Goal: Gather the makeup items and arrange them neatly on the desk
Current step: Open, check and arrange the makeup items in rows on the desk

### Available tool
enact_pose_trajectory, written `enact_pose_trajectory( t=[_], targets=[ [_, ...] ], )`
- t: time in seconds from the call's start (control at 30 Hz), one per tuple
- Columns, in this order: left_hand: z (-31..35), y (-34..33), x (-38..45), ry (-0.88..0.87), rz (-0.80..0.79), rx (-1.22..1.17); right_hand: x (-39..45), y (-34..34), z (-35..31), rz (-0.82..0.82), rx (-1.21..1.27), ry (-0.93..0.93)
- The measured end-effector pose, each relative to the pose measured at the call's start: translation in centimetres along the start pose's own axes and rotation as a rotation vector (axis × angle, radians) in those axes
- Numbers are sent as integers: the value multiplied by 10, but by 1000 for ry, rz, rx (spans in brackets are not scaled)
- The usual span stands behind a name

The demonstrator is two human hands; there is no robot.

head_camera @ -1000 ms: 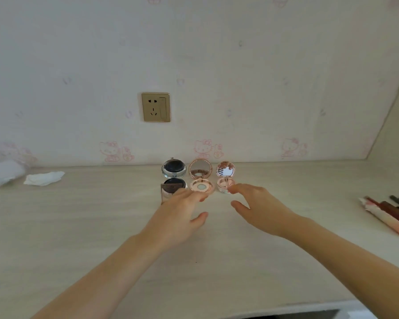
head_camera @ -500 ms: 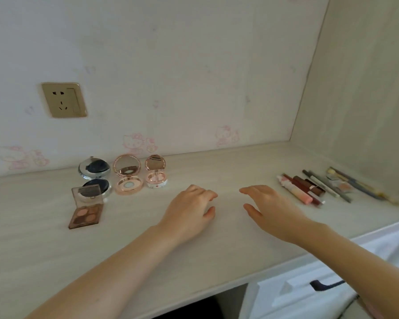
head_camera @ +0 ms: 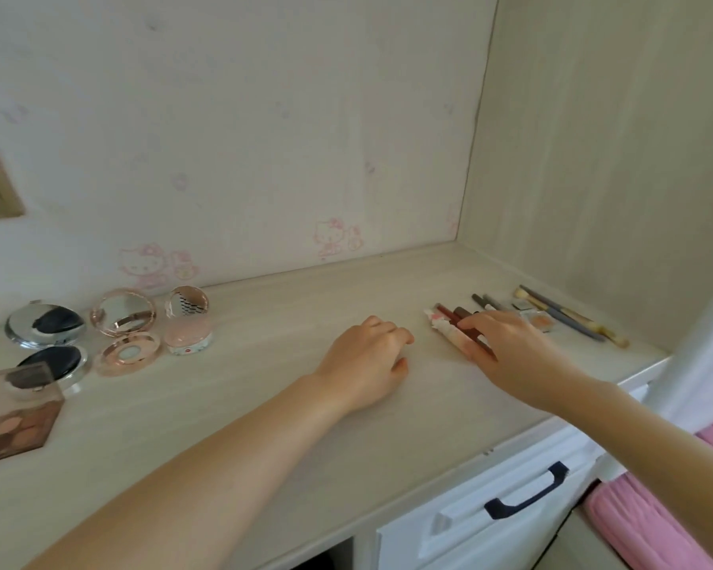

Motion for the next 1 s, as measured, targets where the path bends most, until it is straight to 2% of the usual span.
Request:
enact_pose_trajectory(
  t=[0.37, 0.57, 1.0],
  targets=[
    [26, -5, 64, -106, -75, 36, 4, 12, 55, -27, -37, -113],
    [37, -9, 89, -146, -75, 49, 9, 15, 71, -41, -92, -116],
    [46, -27, 125, -146, -129, -15, 24, 16, 109, -55, -100, -195]
  ],
)
Point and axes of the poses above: each hand's wrist, its own x-axis towards the middle knuckle, its own y-axis out of the back of the hand, z = x × y, the point moved 7 cm from there along x, towards the middle knuckle, and after that the axes turned 1 degree about x, right-handed, at the moved point
